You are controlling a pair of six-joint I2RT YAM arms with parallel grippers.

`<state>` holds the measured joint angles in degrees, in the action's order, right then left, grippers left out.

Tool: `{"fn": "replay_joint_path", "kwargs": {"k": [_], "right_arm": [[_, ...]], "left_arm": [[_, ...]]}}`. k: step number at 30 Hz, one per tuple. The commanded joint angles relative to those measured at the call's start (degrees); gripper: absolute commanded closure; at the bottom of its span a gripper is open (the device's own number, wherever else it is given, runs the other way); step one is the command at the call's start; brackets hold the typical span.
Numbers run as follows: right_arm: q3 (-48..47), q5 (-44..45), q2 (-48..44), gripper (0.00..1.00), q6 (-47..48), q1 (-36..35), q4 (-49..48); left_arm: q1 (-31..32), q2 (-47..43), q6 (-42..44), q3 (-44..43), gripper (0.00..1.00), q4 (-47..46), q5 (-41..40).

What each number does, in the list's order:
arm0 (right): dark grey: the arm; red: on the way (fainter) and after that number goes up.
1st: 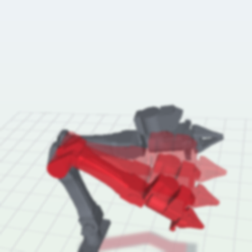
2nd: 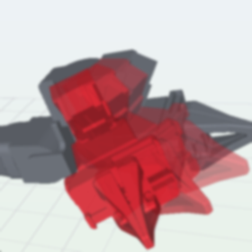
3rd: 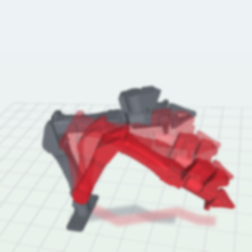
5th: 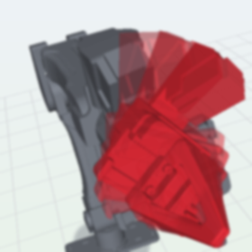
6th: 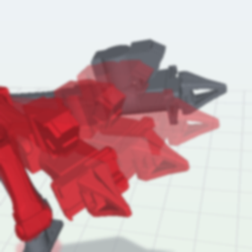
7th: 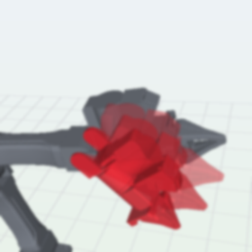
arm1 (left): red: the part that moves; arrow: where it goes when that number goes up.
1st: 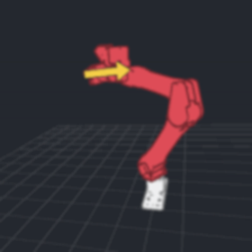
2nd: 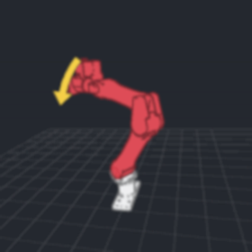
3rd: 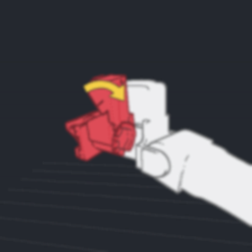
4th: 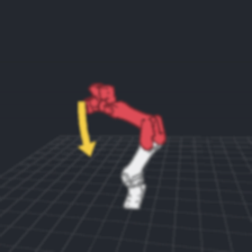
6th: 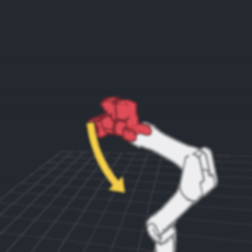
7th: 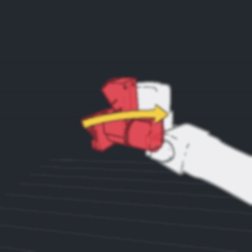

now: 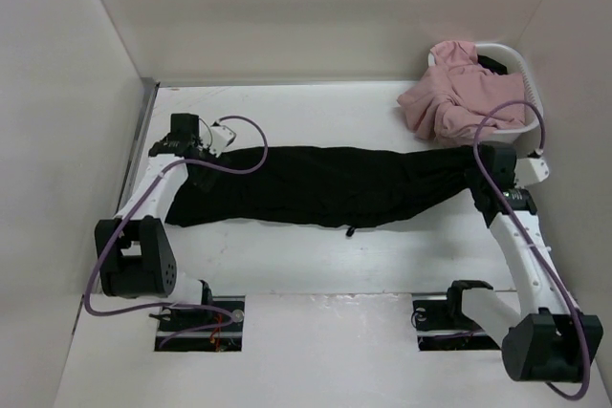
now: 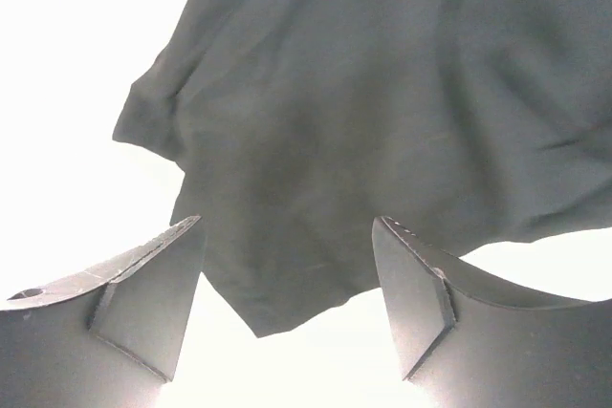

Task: Fold and stack the trousers
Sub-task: Fold the trousers

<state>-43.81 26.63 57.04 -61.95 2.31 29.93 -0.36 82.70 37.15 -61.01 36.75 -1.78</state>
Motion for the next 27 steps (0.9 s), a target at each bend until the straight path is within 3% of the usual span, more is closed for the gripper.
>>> {"fn": "replay_joint_path", "kwargs": {"k": [1,3,6,9,13,20,24,25,26,27], "right_arm": [[-6.7,5.2,-2.1,1.00,18.1,-0.4,-0.8],[-10.0,5.6,-1.3,1.00,26.1,-5.8,-2.3],[-15.5,8.1,2.7,1.00,36.3,-20.0,-5.1],[-23.3,12.5,12.5,1.00,39.3,-36.1,-4.8],[-36.7,16.9,28.9,1.00,38.1,-50.2,-2.9],[-52.5,15.5,50.0,0.97,27.6,-58.7,-0.5],[-55.7,7.7,54.3,0.88,26.0,-60.4,-0.9],[-56.1,5.5,54.8,0.82,26.0,-60.5,-1.1],[-56.1,2.6,54.9,0.71,26.3,-60.6,-2.1],[-55.8,-1.0,55.1,0.53,27.2,-60.8,-3.7]], "left_arm": [[-0.8,2.9,-1.8,-1.2,0.31,1.2,0.7],[-2.5,6.7,-2.4,-1.6,0.32,0.3,-0.9],[-3.9,11.6,-3.7,-2.0,0.33,-2.0,-4.1],[-4.8,15.0,-5.1,-2.8,0.33,-3.6,-5.9],[-5.8,18.4,-6.5,-3.8,0.34,-3.8,-4.7],[-6.5,19.6,-6.8,-3.3,0.34,-4.1,-2.5],[-6.5,19.6,-6.5,-3.6,0.34,-4.1,-2.4],[-6.5,19.6,-6.3,-3.8,0.34,-4.1,-2.4],[-6.5,19.7,-6.3,-4.0,0.34,-4.2,-2.4],[-6.6,20.0,-6.3,-4.3,0.34,-4.3,-2.3]]}}
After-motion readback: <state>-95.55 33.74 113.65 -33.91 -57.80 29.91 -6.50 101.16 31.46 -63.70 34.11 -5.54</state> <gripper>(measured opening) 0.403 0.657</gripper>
